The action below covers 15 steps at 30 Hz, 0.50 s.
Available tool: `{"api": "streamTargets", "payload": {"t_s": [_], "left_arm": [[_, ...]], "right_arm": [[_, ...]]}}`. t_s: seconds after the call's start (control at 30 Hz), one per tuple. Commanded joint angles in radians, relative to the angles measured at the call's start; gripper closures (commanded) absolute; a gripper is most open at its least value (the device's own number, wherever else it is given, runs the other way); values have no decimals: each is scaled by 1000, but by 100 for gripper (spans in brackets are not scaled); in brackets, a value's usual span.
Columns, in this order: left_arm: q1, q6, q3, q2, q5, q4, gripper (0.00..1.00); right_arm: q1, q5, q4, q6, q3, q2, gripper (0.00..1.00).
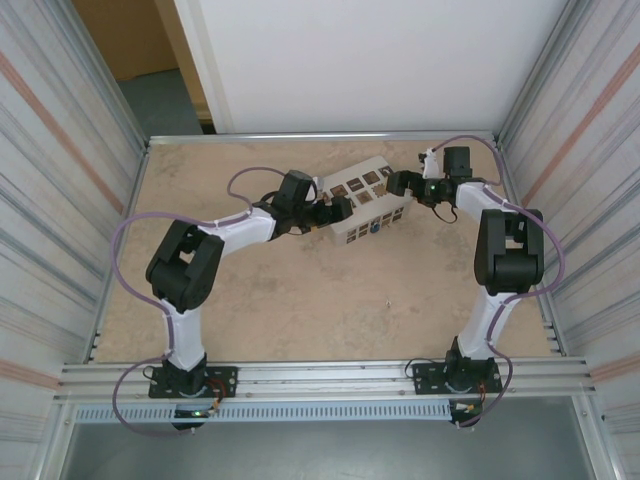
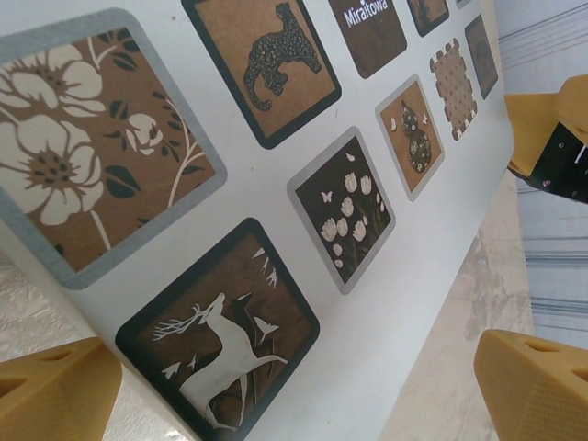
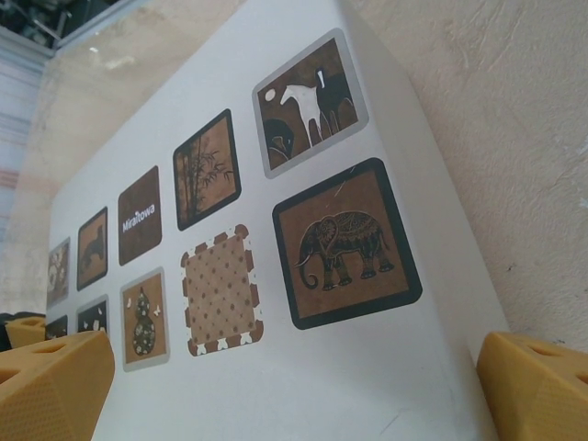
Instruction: Unlock the padlock with the key
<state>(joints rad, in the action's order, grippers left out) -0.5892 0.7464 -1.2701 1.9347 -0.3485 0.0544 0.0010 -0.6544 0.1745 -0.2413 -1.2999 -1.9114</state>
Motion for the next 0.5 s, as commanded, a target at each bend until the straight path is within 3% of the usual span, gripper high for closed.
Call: {"api": "streamTargets", "payload": {"t_s": [0.0,0.47], "left_arm": [[-3,-3,-26,5,-14,-9,1],[23,-9,10,-48,-4,-11,1]], "right_arm": [[22,-40,54,30,-18,9,0],[69,-37,77,28,29,64,0]]}}
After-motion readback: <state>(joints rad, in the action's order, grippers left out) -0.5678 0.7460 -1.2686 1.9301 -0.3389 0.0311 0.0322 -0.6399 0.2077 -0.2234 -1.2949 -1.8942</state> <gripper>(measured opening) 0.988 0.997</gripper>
